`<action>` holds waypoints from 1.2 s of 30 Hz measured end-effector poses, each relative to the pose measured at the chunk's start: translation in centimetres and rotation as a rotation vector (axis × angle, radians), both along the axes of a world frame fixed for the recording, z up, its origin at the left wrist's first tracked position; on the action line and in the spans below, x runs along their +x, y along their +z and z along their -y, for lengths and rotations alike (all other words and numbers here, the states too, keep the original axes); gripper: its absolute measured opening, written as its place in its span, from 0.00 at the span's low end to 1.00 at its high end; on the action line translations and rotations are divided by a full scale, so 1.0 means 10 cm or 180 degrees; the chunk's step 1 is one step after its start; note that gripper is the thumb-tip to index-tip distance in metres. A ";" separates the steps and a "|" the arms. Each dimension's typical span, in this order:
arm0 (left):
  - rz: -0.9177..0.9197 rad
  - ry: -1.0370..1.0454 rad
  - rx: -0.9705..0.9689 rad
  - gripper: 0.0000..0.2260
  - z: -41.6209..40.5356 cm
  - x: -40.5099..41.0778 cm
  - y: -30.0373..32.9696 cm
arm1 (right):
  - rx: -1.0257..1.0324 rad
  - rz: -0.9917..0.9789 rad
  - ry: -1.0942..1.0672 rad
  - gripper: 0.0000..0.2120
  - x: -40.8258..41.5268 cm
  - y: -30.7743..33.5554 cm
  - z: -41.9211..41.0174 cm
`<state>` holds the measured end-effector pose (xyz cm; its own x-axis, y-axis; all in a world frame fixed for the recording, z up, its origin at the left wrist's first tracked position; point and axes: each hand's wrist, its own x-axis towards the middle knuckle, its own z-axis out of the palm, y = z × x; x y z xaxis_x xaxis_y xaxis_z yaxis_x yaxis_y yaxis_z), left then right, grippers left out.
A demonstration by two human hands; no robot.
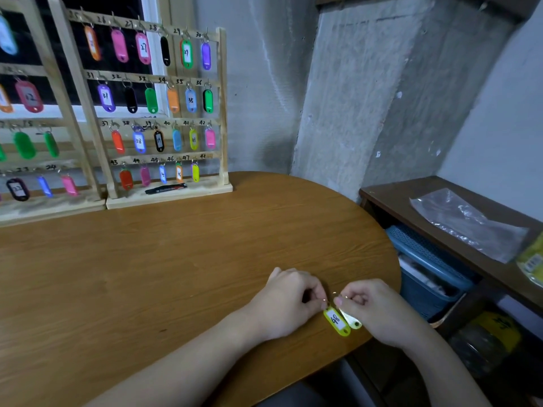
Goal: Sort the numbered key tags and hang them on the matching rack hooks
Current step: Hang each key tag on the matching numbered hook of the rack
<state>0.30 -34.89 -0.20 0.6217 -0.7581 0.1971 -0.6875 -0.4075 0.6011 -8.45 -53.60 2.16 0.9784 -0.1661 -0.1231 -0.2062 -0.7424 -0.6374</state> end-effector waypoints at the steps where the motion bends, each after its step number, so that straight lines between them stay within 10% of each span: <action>1: -0.0020 0.0001 -0.0024 0.05 0.00 0.01 0.00 | 0.0072 0.0038 0.0007 0.11 0.00 0.01 0.01; 36: 0.0493 0.2553 -0.1279 0.09 -1.06 2.73 0.67 | 0.1531 0.1140 0.0147 0.13 3.13 0.29 -1.29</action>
